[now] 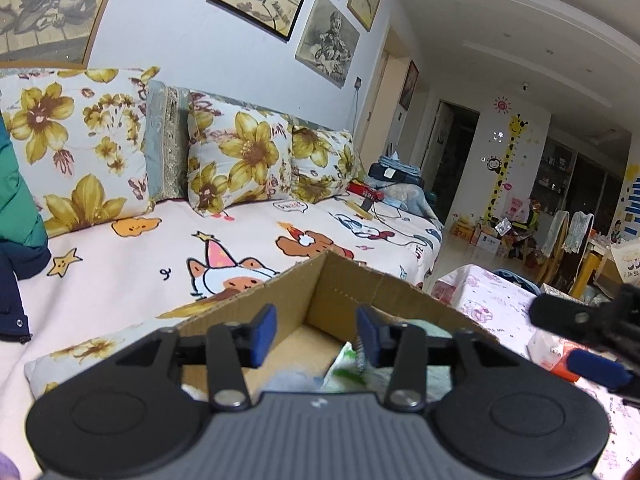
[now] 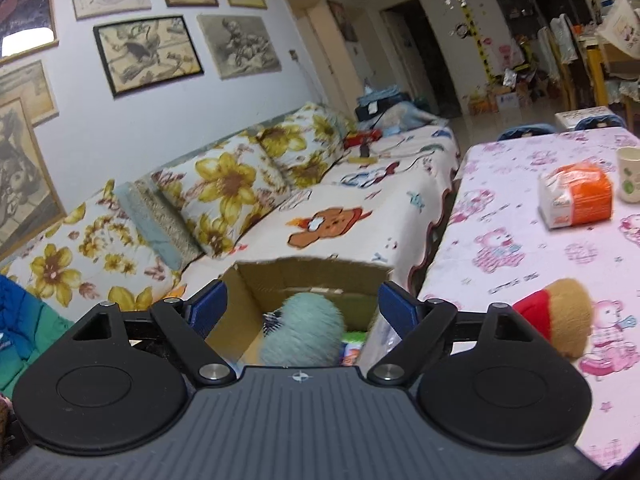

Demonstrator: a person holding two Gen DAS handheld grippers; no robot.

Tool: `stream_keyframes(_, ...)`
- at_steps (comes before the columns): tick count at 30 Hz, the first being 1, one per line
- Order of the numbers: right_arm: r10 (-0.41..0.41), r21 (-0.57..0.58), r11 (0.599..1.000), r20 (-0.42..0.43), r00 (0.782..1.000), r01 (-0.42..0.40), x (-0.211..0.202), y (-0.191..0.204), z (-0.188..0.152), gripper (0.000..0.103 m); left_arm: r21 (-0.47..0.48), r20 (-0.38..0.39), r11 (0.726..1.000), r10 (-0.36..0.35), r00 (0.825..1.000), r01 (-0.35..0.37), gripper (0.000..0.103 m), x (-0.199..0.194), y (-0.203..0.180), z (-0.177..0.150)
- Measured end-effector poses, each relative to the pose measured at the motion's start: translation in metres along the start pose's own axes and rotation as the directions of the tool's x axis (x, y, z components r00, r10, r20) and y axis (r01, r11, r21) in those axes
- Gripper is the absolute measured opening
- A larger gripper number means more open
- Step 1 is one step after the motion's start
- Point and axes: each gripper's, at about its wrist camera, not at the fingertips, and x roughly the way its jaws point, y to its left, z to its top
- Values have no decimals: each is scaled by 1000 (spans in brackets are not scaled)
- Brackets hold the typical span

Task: Organize soft objects
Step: 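Open both grippers to drop the pompom and knit ring into the box, then move both grippers back toward the brown fuzzy ring and plush bear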

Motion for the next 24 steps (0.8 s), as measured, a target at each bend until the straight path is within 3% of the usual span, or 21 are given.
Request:
stream_keyframes(8,-67,19,998,27,997,67,-29,-11,-4,103,42,45,999,-30,999,28,63,-11,-10,0)
stream_keyframes(13,-104,38,994,42,994,103,-43,-19,-6,103,67,44,995,-70,997,67,66,-14,-19,-2)
stream_keyframes(16,-125,36,992,50,991,123,-49,-22,-8,103,95,57,992,-91,994,85,76,-19,-27,-4)
stream_keyframes(24,-169,50,985,45,985,167,-50,-29,-16,103,182,75,976,-138,988,122,82,-28,-48,-10)
